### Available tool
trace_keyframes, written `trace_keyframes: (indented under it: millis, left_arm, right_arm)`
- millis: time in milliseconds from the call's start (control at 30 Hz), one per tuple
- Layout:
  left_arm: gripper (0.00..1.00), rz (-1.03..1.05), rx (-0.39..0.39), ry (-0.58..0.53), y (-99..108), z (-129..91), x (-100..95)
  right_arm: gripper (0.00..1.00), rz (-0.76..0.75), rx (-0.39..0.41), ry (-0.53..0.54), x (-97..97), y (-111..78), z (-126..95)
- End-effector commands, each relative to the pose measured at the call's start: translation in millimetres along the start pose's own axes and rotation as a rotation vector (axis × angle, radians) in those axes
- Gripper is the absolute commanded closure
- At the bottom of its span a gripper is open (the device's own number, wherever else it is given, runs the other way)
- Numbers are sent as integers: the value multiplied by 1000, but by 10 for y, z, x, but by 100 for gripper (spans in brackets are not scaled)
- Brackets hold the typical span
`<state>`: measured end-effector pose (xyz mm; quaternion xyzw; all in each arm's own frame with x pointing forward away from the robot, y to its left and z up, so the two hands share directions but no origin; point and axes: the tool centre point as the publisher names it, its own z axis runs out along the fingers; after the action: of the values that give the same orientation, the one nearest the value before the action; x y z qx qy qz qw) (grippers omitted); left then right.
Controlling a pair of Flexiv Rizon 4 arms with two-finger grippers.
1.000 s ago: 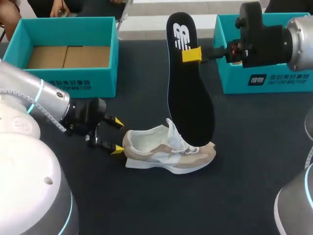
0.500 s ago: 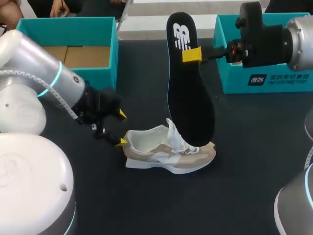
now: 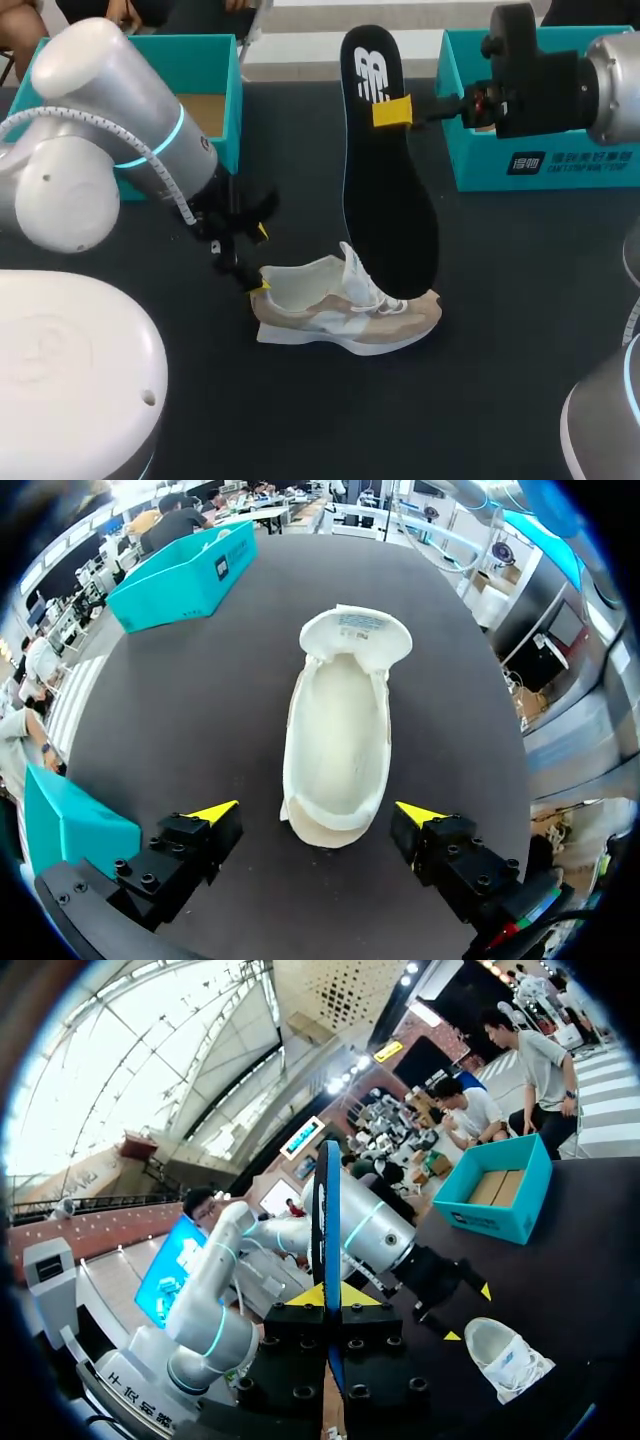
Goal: Take the shoe out of the shoebox, open the shoe tongue, remove and reinsert the insole, then place the shoe into the shoebox
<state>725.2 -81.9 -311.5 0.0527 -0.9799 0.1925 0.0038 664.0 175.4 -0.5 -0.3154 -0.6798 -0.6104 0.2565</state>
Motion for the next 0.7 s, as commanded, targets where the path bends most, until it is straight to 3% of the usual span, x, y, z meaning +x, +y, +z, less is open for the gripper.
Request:
trace_keyframes:
  millis: [33,400,700]
  left_arm:
    - [0,-2,-263,8,-77,-9,8]
    - [0,-29,-423,-1,-53,15,74]
    - [0,-41,-498,-48,-34,34,102]
  right_arm:
    - [100,1,2,-1,-9,14,31]
    - [100,1,2,-1,-9,14,31]
    - [100,1,2,-1,-9,14,31]
